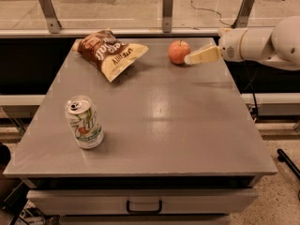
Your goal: Move apple near 7up can
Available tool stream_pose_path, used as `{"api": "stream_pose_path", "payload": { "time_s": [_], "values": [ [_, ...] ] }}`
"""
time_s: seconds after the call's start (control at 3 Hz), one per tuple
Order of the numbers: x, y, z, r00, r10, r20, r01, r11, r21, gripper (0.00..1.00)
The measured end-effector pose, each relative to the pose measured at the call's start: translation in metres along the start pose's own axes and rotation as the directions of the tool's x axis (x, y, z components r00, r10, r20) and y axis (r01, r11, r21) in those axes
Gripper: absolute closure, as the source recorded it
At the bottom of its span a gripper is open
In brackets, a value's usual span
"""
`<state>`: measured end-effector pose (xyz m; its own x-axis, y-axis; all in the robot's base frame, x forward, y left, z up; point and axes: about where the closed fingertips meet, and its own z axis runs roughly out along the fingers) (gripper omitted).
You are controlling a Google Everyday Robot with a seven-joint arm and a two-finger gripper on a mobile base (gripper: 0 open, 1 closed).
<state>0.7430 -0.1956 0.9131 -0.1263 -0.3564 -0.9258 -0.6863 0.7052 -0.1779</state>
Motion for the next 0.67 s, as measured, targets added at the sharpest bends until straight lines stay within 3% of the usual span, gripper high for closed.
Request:
{"api": "stream_pose_path", "payload": {
  "time_s": [0.67],
  "values": [
    [0.004,0.018,0.041,1.000,-0.008,-0.010,0.008,0.9998,-0.019,0.00]
  ]
}}
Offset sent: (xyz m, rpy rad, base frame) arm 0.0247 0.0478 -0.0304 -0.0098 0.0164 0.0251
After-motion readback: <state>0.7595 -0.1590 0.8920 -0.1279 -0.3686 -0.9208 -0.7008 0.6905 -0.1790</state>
